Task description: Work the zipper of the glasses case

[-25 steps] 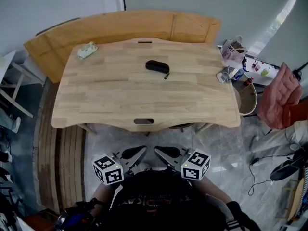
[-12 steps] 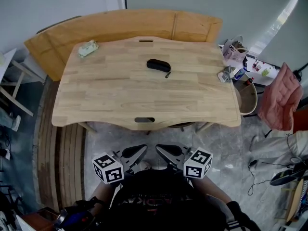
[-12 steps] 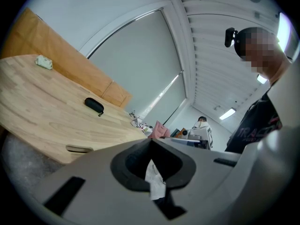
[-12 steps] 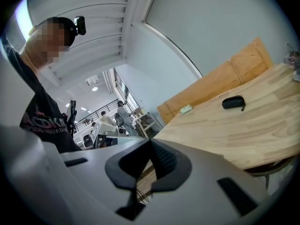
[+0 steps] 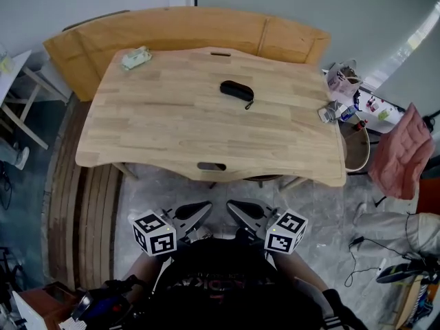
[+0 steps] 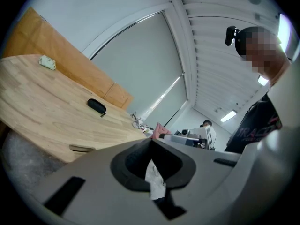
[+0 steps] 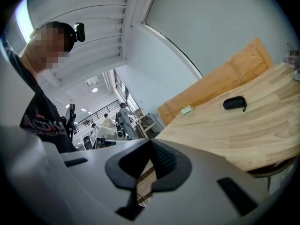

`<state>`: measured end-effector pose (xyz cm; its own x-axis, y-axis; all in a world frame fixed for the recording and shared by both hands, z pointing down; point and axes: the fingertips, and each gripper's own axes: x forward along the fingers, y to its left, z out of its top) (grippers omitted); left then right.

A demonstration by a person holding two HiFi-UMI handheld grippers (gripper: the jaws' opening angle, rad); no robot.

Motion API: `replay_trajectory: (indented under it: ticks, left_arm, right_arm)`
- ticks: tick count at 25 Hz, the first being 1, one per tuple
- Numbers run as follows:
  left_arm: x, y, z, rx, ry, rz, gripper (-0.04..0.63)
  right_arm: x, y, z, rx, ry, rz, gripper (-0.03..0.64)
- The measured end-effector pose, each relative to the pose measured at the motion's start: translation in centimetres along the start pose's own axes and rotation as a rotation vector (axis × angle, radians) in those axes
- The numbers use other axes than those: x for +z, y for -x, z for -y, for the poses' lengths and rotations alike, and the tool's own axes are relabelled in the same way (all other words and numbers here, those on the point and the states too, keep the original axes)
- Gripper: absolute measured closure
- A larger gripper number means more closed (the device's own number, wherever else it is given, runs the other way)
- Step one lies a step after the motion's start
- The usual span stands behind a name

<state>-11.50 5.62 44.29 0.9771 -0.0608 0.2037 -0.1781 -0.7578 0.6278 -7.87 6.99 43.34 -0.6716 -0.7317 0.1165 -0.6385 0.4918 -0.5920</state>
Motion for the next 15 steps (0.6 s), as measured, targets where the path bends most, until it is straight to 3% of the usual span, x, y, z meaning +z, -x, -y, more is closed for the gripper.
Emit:
replay_trajectory:
  ticks: [15]
  left_arm:
    - [0.3,-0.2,-0.5,0.002,0.035,0.037,0.584]
  right_arm:
    - [0.8,0.1,0.6,-0.005,0.001,0.004,0.603]
